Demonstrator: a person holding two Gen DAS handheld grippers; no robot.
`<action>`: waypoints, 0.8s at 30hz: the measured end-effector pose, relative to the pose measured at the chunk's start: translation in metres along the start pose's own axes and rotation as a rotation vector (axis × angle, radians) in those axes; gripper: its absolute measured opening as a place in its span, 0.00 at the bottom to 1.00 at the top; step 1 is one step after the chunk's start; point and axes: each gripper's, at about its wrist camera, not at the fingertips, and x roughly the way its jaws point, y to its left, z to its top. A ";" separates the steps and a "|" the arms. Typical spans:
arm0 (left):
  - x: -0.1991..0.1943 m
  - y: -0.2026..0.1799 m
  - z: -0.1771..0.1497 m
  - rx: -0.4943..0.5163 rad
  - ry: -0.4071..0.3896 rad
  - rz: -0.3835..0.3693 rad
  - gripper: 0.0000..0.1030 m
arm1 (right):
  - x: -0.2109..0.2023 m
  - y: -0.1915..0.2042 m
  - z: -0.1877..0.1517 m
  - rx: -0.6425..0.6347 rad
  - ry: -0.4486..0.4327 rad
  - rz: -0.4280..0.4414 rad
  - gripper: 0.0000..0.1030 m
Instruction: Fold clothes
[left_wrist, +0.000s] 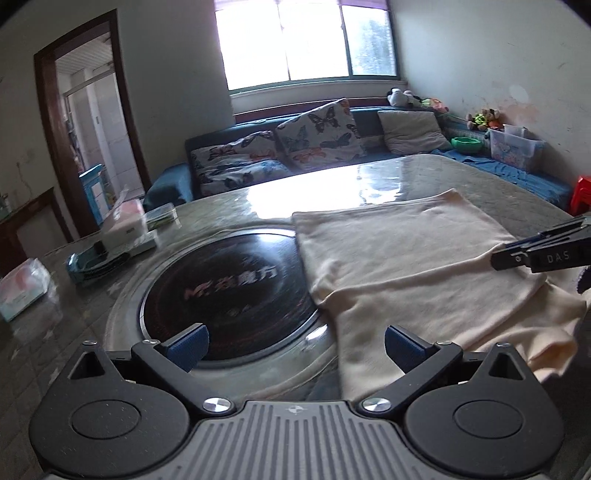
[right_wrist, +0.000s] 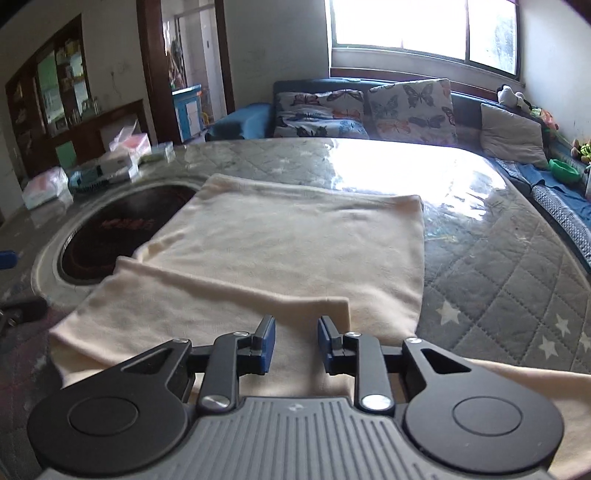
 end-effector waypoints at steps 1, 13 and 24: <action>0.005 -0.004 0.004 0.005 0.000 -0.008 1.00 | -0.001 -0.001 0.002 0.002 -0.012 0.002 0.27; 0.048 -0.046 0.023 0.041 0.039 -0.053 1.00 | -0.019 -0.016 -0.010 -0.019 -0.025 -0.020 0.39; 0.047 -0.077 0.022 0.081 0.050 -0.108 1.00 | -0.101 -0.109 -0.076 0.258 -0.104 -0.368 0.45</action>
